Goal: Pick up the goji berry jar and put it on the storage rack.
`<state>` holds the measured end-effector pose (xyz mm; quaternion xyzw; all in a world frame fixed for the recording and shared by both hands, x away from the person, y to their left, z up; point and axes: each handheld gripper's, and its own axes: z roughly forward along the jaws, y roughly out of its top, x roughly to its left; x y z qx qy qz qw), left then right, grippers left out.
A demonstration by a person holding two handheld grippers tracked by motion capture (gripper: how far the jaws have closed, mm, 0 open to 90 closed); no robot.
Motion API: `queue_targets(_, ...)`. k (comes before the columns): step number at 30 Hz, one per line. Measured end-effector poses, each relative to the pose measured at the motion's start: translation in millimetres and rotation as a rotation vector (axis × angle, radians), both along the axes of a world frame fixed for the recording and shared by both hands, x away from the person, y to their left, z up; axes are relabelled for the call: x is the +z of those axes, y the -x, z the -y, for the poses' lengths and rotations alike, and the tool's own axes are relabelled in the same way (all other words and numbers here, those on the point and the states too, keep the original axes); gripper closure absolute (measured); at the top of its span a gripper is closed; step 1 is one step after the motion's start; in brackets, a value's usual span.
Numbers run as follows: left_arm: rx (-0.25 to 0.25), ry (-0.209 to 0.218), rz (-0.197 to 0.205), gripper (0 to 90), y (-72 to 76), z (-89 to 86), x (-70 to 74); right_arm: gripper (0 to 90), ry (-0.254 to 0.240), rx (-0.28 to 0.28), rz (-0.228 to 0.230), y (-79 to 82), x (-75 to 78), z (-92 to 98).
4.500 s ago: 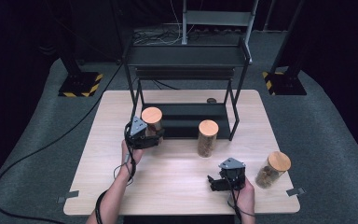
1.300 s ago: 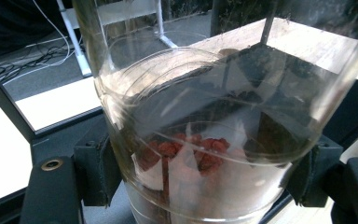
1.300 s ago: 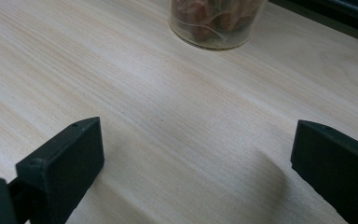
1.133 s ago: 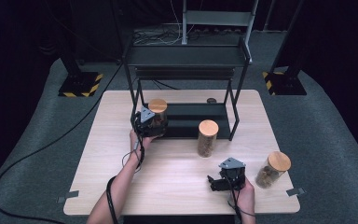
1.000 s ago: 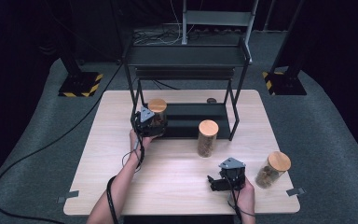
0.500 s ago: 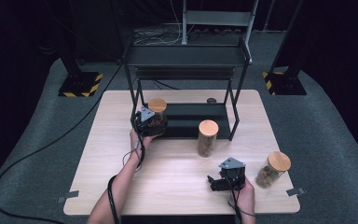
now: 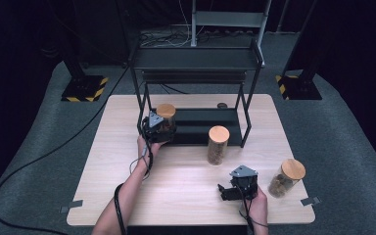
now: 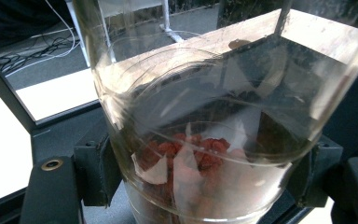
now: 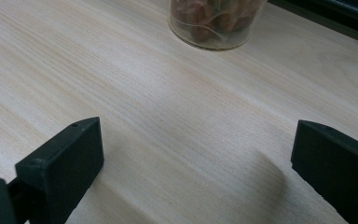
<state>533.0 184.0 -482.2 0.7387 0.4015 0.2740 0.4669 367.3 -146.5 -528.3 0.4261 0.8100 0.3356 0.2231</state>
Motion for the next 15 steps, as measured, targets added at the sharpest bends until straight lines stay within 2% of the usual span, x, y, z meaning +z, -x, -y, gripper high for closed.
queue_targets(12,0.007,0.004,-0.006,24.9,-2.3,-0.4,-2.8,1.7,-0.001,0.0,-0.001,-0.1,0.0,0.0)
queue_targets(14,0.005,0.01,-0.009,24.9,-2.4,-0.3,-3.2,1.6,-0.001,0.0,-0.001,-0.2,0.0,0.1)
queue_targets(15,0.004,0.029,-0.013,24.9,-2.4,-0.1,-4.7,1.6,-0.001,0.0,-0.001,-0.2,0.0,0.1)
